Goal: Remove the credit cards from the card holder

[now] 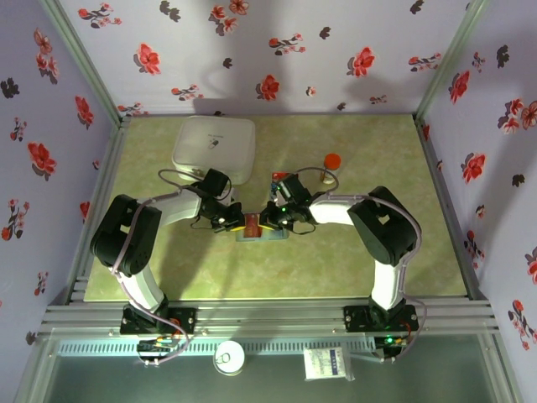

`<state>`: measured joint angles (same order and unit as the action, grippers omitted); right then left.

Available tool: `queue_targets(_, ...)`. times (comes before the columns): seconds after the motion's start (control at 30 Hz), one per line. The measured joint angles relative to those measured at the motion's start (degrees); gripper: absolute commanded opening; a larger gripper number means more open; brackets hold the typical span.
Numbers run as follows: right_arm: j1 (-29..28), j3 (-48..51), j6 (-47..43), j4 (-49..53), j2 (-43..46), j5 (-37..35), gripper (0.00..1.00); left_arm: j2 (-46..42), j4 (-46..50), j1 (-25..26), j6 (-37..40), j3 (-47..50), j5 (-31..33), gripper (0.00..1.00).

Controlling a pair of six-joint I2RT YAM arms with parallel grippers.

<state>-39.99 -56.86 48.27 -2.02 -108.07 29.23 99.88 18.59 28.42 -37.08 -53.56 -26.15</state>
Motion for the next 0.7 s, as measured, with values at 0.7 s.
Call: queue_targets(0.7,3.15,0.44,-5.16,11.56,7.91,-2.56,0.05,-0.13,-0.13,-0.26,0.00,0.11,-0.07,0.00)
